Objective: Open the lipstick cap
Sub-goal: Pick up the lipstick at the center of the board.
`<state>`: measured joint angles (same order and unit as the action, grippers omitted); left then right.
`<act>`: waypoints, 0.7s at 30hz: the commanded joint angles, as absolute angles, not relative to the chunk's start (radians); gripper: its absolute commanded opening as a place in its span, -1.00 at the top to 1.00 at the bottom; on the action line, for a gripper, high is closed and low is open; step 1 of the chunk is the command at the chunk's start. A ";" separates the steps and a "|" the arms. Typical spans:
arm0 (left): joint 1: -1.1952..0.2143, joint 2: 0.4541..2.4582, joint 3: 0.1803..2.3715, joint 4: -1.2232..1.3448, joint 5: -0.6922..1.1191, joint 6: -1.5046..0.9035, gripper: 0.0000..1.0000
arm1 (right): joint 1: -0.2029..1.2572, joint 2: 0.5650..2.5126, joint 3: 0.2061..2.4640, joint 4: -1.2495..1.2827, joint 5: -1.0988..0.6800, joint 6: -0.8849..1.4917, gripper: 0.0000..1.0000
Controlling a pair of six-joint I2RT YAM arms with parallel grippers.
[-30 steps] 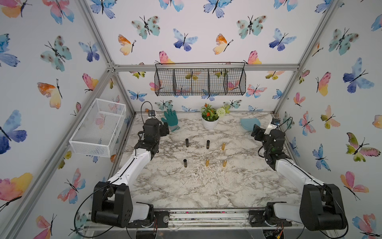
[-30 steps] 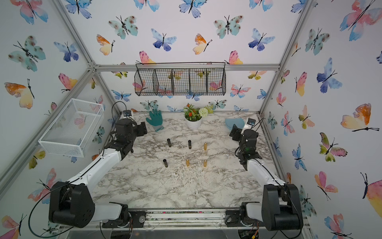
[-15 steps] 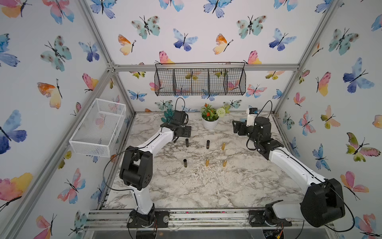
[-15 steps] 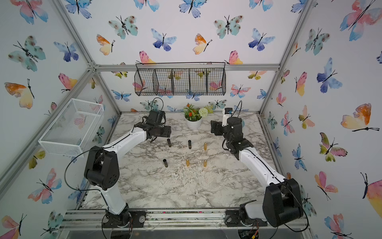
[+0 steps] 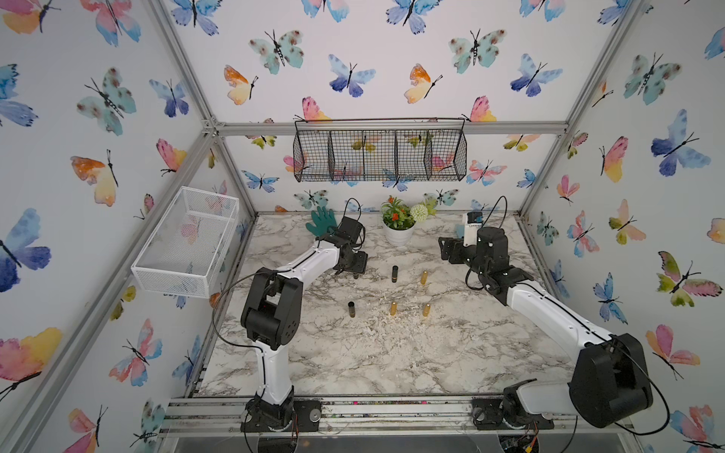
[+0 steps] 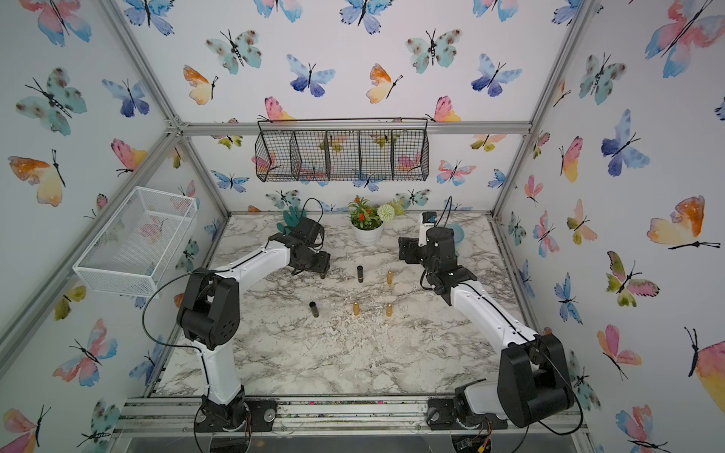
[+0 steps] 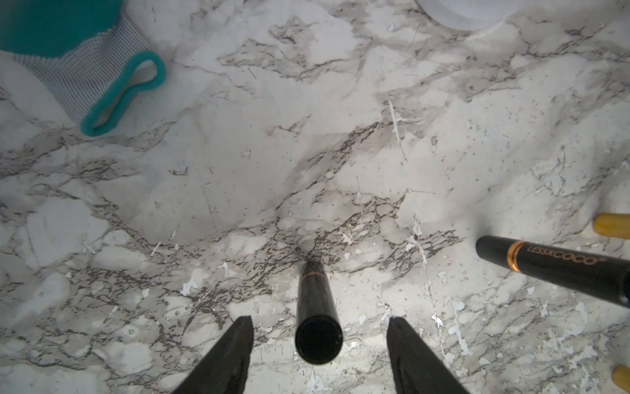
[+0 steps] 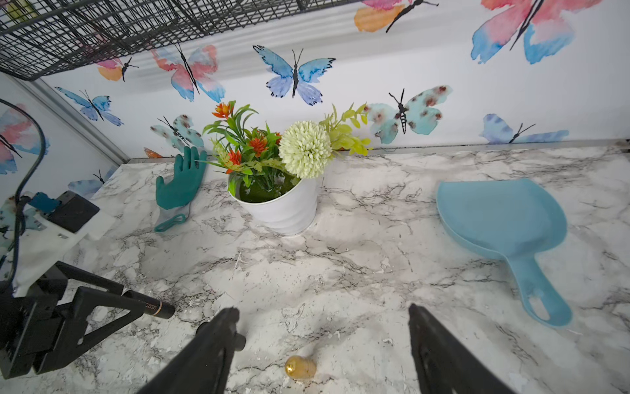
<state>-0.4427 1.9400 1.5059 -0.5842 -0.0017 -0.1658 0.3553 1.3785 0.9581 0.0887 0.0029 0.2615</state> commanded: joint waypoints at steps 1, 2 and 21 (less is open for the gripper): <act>-0.448 1.980 1.534 -0.606 -0.001 -0.164 -0.15 | 0.360 1.392 0.946 0.110 -0.010 0.258 -0.59; -0.449 1.988 1.541 -0.608 -0.002 -0.162 -0.09 | 0.360 1.395 0.944 0.112 -0.013 0.258 -0.57; -0.452 2.052 1.616 -0.649 -0.037 -0.160 0.46 | 0.360 1.435 0.923 0.135 -0.032 0.249 -0.51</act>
